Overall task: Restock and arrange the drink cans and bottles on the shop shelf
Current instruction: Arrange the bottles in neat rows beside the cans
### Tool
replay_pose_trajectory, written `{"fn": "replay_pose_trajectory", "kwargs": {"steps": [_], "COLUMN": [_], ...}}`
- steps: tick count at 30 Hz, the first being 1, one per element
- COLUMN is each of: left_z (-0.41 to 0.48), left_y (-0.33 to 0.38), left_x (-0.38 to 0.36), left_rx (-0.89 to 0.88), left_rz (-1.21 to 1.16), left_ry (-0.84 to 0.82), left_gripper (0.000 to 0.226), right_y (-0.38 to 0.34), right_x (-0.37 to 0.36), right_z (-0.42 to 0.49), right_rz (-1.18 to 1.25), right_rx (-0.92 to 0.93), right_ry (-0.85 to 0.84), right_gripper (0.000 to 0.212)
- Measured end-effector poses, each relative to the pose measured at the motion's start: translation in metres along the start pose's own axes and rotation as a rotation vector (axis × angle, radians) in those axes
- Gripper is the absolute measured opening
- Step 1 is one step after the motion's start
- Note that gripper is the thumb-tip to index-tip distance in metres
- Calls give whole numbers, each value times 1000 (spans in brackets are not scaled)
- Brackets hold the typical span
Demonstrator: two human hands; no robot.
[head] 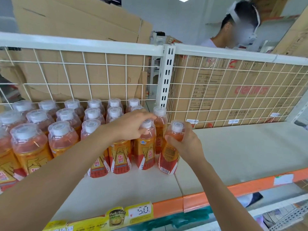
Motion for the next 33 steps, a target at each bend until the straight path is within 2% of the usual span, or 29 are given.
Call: {"fn": "replay_pose_trajectory", "kwargs": {"steps": [9, 13, 15, 27, 33], "left_z": [2, 3, 4, -2, 2], "left_y": [0, 11, 14, 5, 6], "left_x": [2, -9, -13, -1, -5], "left_rx": [-73, 54, 106, 94, 72], "left_rz": [49, 284, 327, 250, 257], "left_ry": [-7, 87, 108, -20, -28], "left_gripper": [50, 76, 79, 66, 81], "right_y": [1, 5, 6, 10, 13], "right_x": [-2, -2, -3, -6, -7], "right_z": [3, 3, 3, 2, 1], "right_rz": [-1, -7, -18, -37, -56], "right_rx": [50, 68, 70, 114, 135], "right_ry": [2, -7, -19, 15, 22], "right_gripper": [60, 62, 63, 65, 69]}}
Point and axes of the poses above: each hand's wrist, its own z-axis towards the middle knuckle, its own x-axis out of the back of the hand, y = z × x, the point moved 1 cm from there along z, towards the middle knuckle, and after that the axes turned 13 degrees about x, right-handed, at the moved point
